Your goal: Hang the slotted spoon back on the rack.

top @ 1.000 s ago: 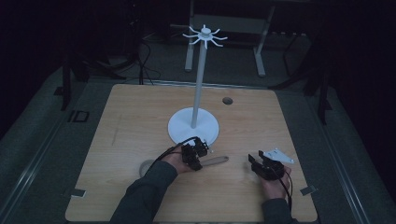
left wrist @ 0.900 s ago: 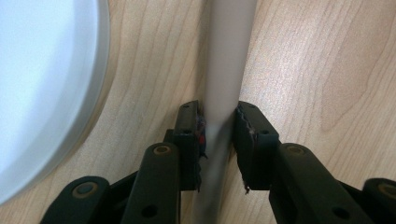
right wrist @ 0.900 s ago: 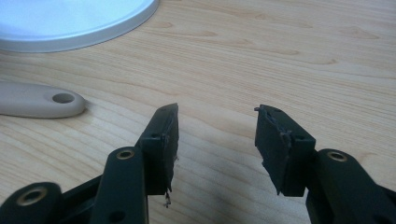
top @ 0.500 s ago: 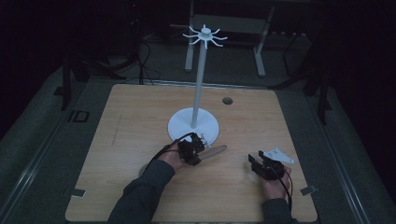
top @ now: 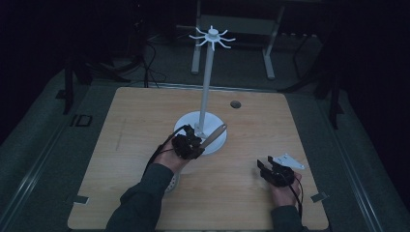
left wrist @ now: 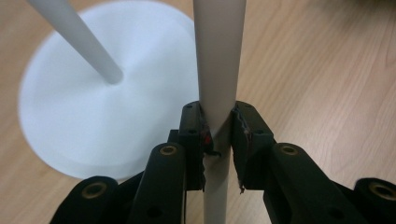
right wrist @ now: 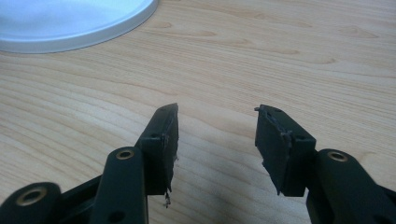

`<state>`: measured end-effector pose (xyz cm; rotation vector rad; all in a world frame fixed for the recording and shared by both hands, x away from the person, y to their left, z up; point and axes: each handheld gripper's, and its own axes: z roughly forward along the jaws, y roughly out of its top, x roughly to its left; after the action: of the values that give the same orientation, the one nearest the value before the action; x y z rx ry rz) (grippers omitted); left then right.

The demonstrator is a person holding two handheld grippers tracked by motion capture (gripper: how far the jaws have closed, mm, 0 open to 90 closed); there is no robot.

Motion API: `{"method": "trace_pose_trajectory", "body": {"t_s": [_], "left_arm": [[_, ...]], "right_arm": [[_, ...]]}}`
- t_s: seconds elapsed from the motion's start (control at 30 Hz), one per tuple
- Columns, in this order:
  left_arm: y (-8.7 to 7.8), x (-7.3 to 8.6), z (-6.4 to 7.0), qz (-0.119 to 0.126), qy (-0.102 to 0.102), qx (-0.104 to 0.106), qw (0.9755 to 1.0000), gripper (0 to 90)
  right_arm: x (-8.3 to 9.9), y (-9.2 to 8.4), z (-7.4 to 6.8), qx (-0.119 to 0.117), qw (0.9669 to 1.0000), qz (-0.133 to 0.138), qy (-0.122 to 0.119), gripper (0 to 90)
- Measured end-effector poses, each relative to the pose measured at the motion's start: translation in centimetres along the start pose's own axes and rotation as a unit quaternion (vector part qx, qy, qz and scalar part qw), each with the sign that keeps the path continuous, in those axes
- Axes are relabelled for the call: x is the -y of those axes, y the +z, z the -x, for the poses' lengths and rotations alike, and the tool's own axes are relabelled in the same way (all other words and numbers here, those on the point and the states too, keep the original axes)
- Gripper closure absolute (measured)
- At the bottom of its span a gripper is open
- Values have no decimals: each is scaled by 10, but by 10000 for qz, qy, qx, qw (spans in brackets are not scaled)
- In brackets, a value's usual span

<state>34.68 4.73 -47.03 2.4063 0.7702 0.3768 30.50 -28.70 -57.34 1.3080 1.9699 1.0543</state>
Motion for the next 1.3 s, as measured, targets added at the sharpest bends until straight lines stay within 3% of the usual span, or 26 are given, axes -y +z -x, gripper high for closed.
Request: {"method": "trace_pose_trajectory", "body": {"t_s": [0.33, 0.4, 0.5, 0.57, 0.6, 0.7, 1.07, 1.13, 1.17, 1.2, 1.3], "left_arm": [[-18, -8, 0, 468, -146, -214, 9986, 754], [-27, -12, 1, 683, -219, -339, 9968, 754], [-30, -14, 1, 796, -271, -417, 9956, 754], [-35, -16, 1, 971, -372, -562, 9930, 754], [-35, -16, 1, 971, -372, -562, 9930, 754], [-39, -16, -1, 1142, -481, -670, 9900, 755], [-46, -16, -3, 1369, -609, -870, 9849, 756], [-50, -16, -4, 1480, -674, -934, 9823, 756], [-50, -16, -4, 1480, -674, -934, 9823, 756], [-53, -16, -5, 1566, -718, -976, 9802, 757], [-56, -17, -5, 1625, -728, -1028, 9786, 757]], "right_arm": [[0, 0, 0, 29, 10000, 11, -1, 487], [0, 0, 0, 28, 10000, 12, 1, 487], [0, 0, 0, 25, 10000, 12, 1, 485], [0, 0, 0, 28, 10000, 11, 10, 485], [0, 0, 0, 28, 10000, 13, 14, 485], [0, 0, 0, 31, 10000, 12, 17, 485], [0, 0, -1, 41, 10000, 11, 13, 484], [0, 0, -1, 46, 10000, 13, 12, 484], [0, 0, -1, 46, 10000, 13, 12, 484], [0, 0, -1, 47, 10000, 12, 15, 484], [0, 0, -1, 48, 10000, 14, 17, 484]]}}
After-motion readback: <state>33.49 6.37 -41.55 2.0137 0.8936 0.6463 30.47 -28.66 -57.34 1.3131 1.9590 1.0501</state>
